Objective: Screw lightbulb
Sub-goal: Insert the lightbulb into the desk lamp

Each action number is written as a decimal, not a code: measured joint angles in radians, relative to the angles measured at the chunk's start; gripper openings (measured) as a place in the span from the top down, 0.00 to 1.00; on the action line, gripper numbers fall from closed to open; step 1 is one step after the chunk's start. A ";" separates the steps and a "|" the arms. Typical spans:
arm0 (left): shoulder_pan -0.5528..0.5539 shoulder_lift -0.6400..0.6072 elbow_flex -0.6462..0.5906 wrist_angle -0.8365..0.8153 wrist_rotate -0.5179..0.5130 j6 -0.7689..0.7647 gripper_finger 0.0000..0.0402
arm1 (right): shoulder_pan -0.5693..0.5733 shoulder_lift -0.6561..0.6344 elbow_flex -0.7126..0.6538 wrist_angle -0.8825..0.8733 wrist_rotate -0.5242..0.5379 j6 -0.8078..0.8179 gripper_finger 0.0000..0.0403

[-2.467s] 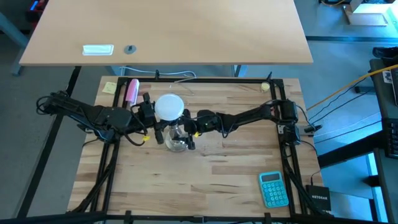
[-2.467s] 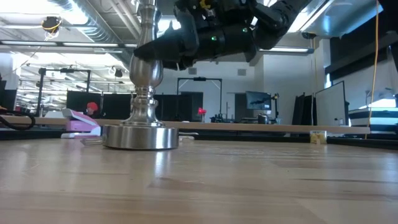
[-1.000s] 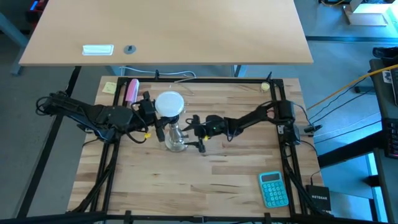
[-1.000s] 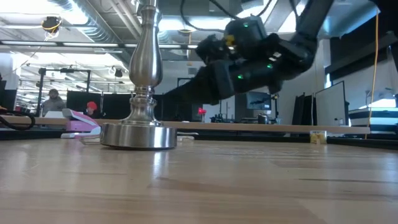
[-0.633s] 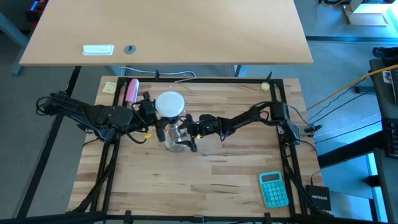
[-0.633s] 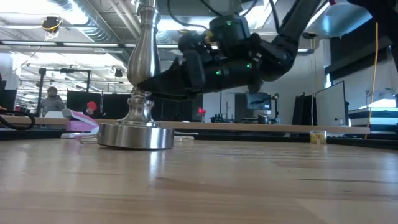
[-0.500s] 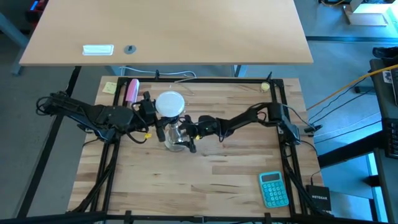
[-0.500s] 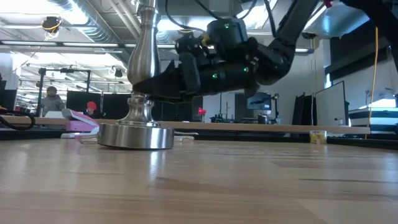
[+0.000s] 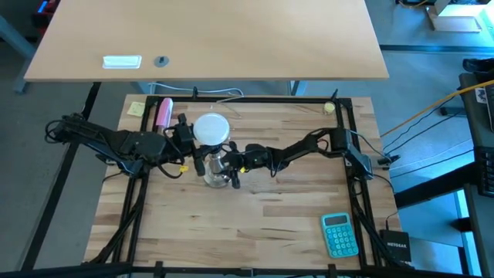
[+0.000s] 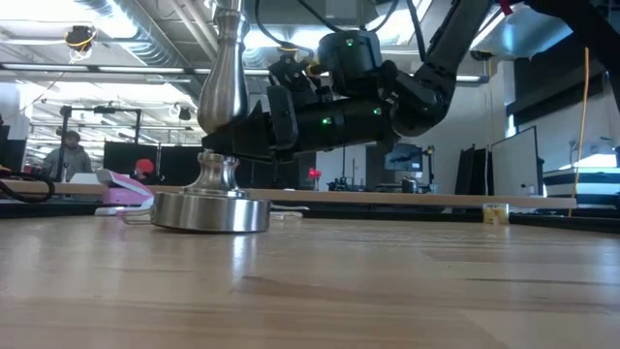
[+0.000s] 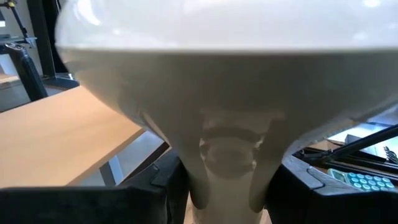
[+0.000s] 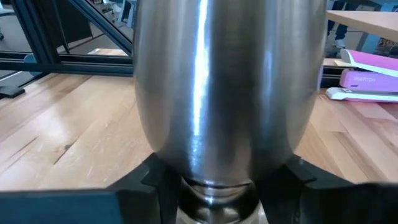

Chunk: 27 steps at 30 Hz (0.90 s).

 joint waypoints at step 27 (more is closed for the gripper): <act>0.002 0.028 0.000 0.082 -0.201 0.022 0.62 | 0.000 -0.121 -0.001 -0.221 0.099 0.072 0.59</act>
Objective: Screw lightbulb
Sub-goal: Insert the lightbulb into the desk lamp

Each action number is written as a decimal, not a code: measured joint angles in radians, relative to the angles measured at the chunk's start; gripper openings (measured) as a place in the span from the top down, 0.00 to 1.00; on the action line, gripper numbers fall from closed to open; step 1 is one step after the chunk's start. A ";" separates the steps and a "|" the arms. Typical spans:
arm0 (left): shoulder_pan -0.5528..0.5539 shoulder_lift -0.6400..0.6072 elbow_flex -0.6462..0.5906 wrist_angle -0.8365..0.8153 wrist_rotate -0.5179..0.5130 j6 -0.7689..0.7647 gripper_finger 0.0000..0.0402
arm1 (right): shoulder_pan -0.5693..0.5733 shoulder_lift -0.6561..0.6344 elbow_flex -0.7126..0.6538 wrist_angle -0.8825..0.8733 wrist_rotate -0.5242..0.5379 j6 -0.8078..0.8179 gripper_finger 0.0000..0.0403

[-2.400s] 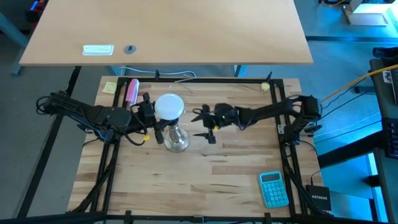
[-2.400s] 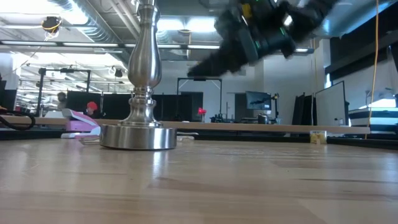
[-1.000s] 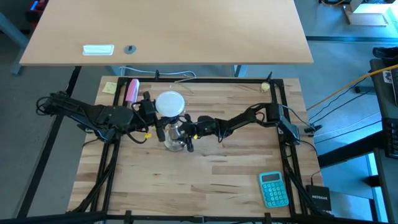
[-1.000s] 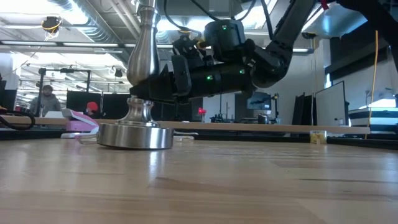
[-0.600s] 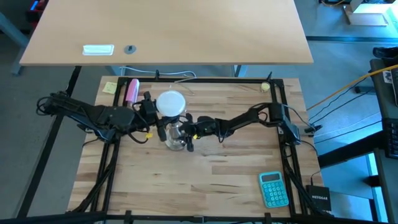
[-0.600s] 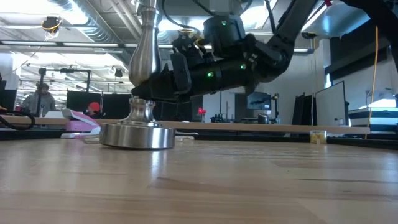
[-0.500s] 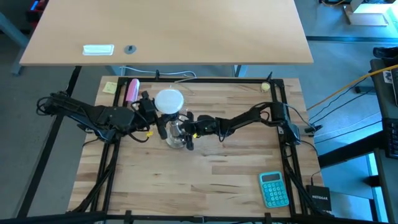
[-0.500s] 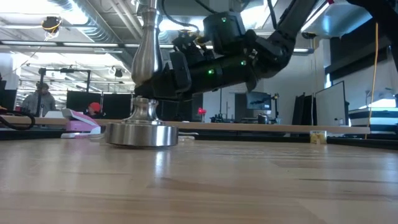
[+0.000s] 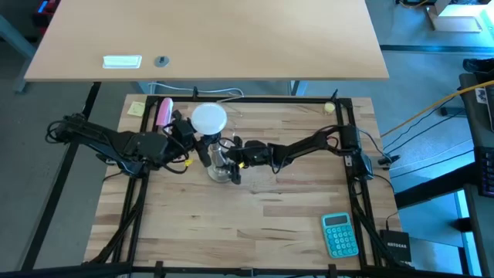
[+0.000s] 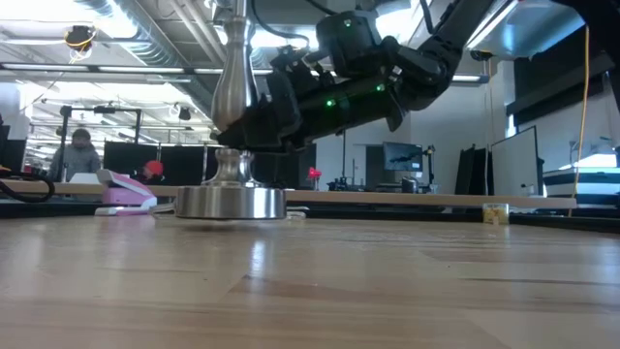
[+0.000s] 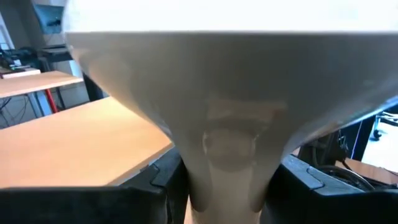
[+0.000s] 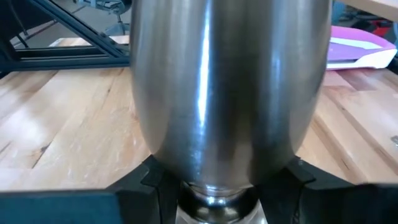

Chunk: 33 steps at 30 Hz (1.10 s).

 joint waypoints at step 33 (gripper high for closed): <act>0.000 -0.038 -0.001 0.052 0.387 0.196 0.66 | 0.001 -0.063 0.049 -0.127 -0.487 0.012 0.59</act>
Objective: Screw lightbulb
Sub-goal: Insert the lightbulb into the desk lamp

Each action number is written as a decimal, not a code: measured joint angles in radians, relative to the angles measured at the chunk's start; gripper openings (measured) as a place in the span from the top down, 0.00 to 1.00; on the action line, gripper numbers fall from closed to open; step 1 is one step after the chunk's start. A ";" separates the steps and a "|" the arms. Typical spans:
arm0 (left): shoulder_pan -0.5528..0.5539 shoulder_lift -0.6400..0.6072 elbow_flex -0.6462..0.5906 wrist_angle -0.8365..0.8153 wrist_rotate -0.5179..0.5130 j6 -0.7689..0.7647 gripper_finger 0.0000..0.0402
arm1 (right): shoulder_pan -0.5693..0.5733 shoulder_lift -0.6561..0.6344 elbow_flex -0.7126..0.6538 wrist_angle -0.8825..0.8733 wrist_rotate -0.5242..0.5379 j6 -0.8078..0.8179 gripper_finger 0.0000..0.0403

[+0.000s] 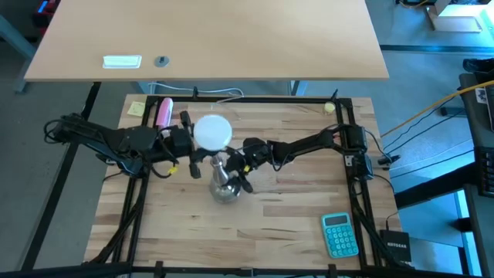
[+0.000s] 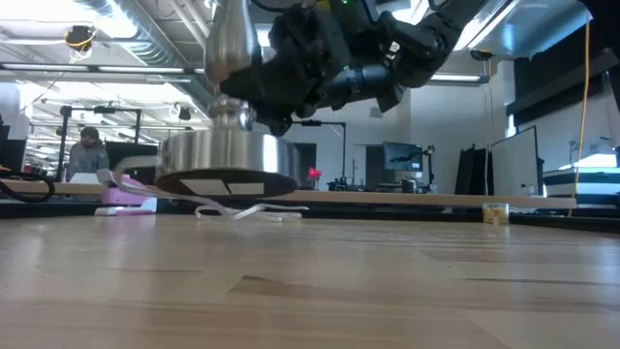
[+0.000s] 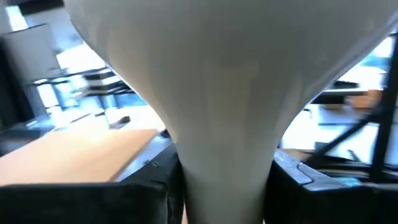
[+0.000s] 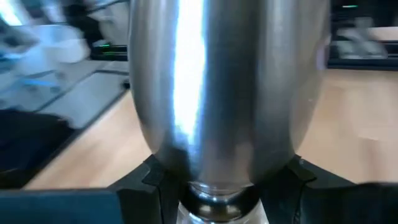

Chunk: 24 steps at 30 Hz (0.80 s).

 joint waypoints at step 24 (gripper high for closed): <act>-0.012 -0.015 0.001 0.101 -0.244 0.026 0.67 | -0.006 -0.131 -0.001 -0.211 0.395 -0.117 0.59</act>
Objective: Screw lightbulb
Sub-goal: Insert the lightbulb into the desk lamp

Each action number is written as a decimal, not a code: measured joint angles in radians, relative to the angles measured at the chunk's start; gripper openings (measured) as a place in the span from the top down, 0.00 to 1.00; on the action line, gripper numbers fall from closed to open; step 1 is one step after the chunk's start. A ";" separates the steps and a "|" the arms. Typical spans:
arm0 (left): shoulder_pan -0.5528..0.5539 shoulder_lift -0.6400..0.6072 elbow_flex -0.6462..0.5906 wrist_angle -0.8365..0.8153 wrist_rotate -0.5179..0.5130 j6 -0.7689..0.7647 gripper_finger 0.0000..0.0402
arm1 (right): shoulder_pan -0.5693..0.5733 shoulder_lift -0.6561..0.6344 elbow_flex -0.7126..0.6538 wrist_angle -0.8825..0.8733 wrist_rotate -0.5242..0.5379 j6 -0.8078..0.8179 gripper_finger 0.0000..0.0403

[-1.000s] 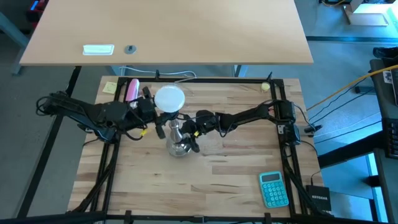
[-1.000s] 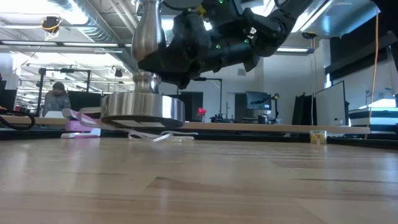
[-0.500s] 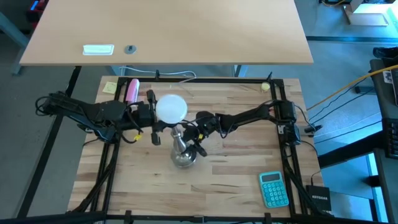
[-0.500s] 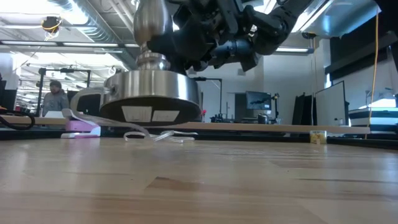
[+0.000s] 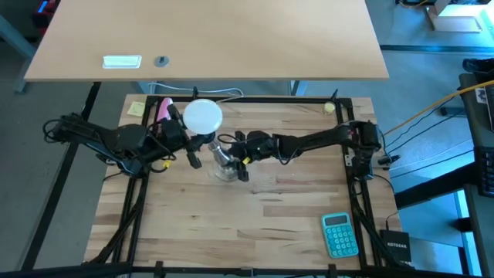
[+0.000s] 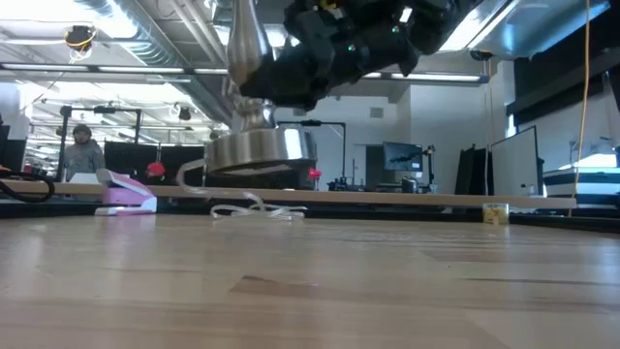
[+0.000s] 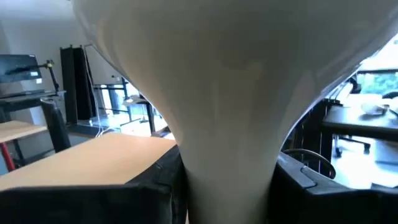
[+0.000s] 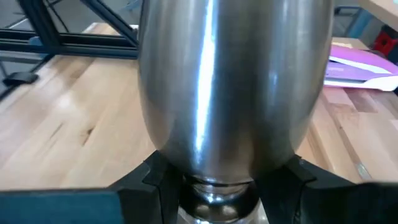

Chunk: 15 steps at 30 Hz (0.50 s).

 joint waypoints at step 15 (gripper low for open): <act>-0.005 0.005 -0.003 -0.010 0.051 -0.011 0.67 | -0.007 0.113 -0.043 0.086 0.030 -0.008 0.59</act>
